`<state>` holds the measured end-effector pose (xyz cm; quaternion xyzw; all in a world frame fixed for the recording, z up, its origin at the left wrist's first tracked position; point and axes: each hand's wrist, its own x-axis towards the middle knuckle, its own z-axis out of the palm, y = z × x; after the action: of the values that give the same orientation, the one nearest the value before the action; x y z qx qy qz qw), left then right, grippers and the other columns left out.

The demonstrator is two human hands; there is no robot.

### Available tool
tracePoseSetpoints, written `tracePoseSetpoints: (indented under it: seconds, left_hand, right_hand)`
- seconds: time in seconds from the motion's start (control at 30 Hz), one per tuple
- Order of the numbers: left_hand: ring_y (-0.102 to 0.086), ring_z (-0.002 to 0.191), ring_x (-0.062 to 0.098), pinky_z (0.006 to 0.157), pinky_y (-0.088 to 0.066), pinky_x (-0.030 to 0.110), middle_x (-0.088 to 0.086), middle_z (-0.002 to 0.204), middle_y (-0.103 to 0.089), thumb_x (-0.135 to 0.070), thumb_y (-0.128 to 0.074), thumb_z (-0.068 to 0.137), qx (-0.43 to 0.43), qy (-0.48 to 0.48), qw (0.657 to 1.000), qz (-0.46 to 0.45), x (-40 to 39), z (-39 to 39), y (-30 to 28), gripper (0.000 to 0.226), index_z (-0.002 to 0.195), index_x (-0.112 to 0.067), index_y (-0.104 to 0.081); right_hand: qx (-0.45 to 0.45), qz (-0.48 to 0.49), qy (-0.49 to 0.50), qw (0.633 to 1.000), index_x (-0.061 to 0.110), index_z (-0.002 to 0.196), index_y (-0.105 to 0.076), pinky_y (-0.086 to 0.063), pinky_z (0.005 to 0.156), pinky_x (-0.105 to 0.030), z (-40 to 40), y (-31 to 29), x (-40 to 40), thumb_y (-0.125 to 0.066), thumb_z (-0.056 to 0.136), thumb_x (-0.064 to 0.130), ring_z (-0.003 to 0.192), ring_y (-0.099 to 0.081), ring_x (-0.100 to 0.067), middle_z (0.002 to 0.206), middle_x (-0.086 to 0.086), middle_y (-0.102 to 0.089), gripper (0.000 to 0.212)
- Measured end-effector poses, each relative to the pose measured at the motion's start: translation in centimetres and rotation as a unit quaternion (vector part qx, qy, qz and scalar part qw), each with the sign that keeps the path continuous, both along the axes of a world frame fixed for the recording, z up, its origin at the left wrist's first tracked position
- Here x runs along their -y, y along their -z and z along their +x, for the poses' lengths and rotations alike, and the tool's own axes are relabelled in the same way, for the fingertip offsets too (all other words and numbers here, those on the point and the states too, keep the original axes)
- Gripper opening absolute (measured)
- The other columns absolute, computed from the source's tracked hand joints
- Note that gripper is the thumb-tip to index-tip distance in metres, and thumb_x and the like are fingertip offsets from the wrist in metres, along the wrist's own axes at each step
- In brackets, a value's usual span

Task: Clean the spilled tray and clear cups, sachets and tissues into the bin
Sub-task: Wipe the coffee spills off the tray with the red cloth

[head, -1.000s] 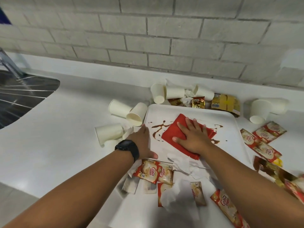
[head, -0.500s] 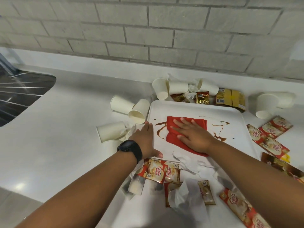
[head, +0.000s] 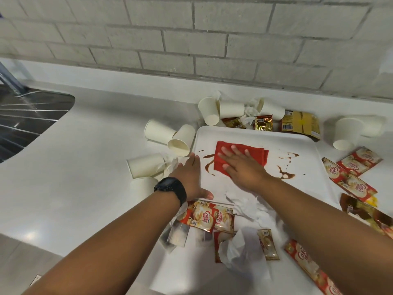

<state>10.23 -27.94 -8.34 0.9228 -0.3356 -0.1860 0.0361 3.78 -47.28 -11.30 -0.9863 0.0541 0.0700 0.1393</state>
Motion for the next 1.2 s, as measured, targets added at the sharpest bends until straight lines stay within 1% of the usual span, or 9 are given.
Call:
tracePoseSetpoints:
  seconds: [0.1,0.2,0.37,0.5,0.73,0.83,0.93,1.03,1.2]
  left_hand:
    - [-0.023,0.143,0.031,0.116,-0.025,0.044,0.006,0.160,-0.009,-0.069,-0.071,0.063,0.020,0.006,1.000,0.000,-0.1,-0.1,-0.2,0.122,0.151,-0.016,-0.004]
    - [-0.018,0.144,0.029,0.118,-0.019,0.047,0.009,0.158,-0.014,-0.073,-0.064,0.066,0.056,0.027,0.998,0.023,-0.1,-0.1,-0.2,0.117,0.150,-0.014,-0.008]
    - [-0.030,0.137,0.030,0.113,-0.028,0.046,0.009,0.150,-0.028,-0.076,-0.062,0.065,0.045,-0.015,0.998,0.040,-0.3,-0.5,-0.4,0.112,0.146,-0.013,-0.017]
    - [-0.035,0.133,0.030,0.110,-0.030,0.045,0.009,0.146,-0.033,-0.075,-0.064,0.065,0.050,-0.016,0.997,0.053,-0.1,-0.5,-0.8,0.109,0.143,-0.012,-0.021]
    - [-0.028,0.138,0.030,0.115,-0.023,0.047,0.009,0.150,-0.028,-0.082,-0.059,0.059,0.041,-0.003,0.997,0.062,-0.3,-0.1,-0.5,0.119,0.146,-0.012,-0.016]
    - [-0.019,0.143,0.029,0.118,-0.016,0.047,0.008,0.155,-0.022,-0.084,-0.060,0.054,0.001,0.001,0.999,0.050,-0.6,-0.1,-0.8,0.129,0.149,-0.013,-0.010]
    - [-0.009,0.147,0.028,0.119,-0.010,0.046,0.008,0.158,-0.014,-0.087,-0.059,0.052,0.002,-0.001,0.998,0.055,-0.7,-0.2,-0.9,0.135,0.150,-0.012,-0.006]
    - [-0.004,0.147,0.028,0.120,-0.007,0.047,0.008,0.159,-0.011,-0.087,-0.059,0.052,0.005,-0.001,0.998,0.058,-0.8,-0.3,-0.9,0.136,0.151,-0.012,-0.003]
    - [0.005,0.147,0.030,0.120,-0.002,0.049,0.009,0.160,-0.002,-0.085,-0.059,0.056,0.000,0.000,0.998,0.064,-0.7,-0.3,-1.0,0.136,0.151,-0.010,0.003]
  right_hand:
    - [-0.013,0.018,-0.055,0.998,0.040,0.150,-0.018,0.005,0.122,-0.039,-1.9,-0.2,1.9,-0.024,0.103,0.043,0.148,0.006,-0.007,0.158,0.020,-0.006,0.048]
    - [-0.035,0.015,-0.039,0.999,0.040,0.150,-0.016,0.007,0.121,-0.040,-2.0,-0.4,2.6,-0.028,0.101,0.048,0.148,0.008,-0.007,0.159,0.018,-0.004,0.051]
    - [-0.035,0.004,0.006,0.999,0.044,0.150,-0.008,0.009,0.120,-0.046,-1.9,0.0,1.1,-0.032,0.090,0.069,0.147,0.013,-0.007,0.158,0.019,0.007,0.070]
    - [-0.026,-0.007,0.048,0.998,0.041,0.151,-0.010,0.010,0.120,-0.046,-1.0,0.3,0.5,-0.020,0.098,0.058,0.148,0.012,-0.011,0.160,0.015,0.005,0.057]
    - [-0.027,-0.009,0.076,0.997,0.034,0.152,-0.016,0.009,0.118,-0.054,2.8,0.0,-0.4,-0.016,0.103,0.040,0.149,0.010,-0.020,0.162,0.009,-0.001,0.049]
    - [-0.033,-0.001,0.012,0.999,0.035,0.151,-0.019,0.012,0.117,-0.053,3.0,-0.2,-1.3,-0.020,0.104,0.038,0.149,0.011,-0.019,0.162,0.011,-0.001,0.047]
    - [-0.025,0.053,-0.052,0.997,0.042,0.148,-0.026,0.016,0.118,-0.046,1.3,-0.4,-1.6,-0.021,0.103,0.044,0.148,0.012,-0.010,0.159,0.018,-0.003,0.045]
    - [-0.015,0.026,-0.088,0.996,0.045,0.146,-0.025,0.013,0.119,-0.043,0.0,-0.3,-0.5,-0.023,0.102,0.046,0.147,0.011,-0.006,0.158,0.022,-0.004,0.044]
    - [-0.001,-0.009,0.036,0.999,0.042,0.148,-0.024,0.006,0.118,-0.055,2.9,0.1,0.4,-0.021,0.103,0.043,0.150,0.006,-0.015,0.161,0.014,-0.006,0.046]
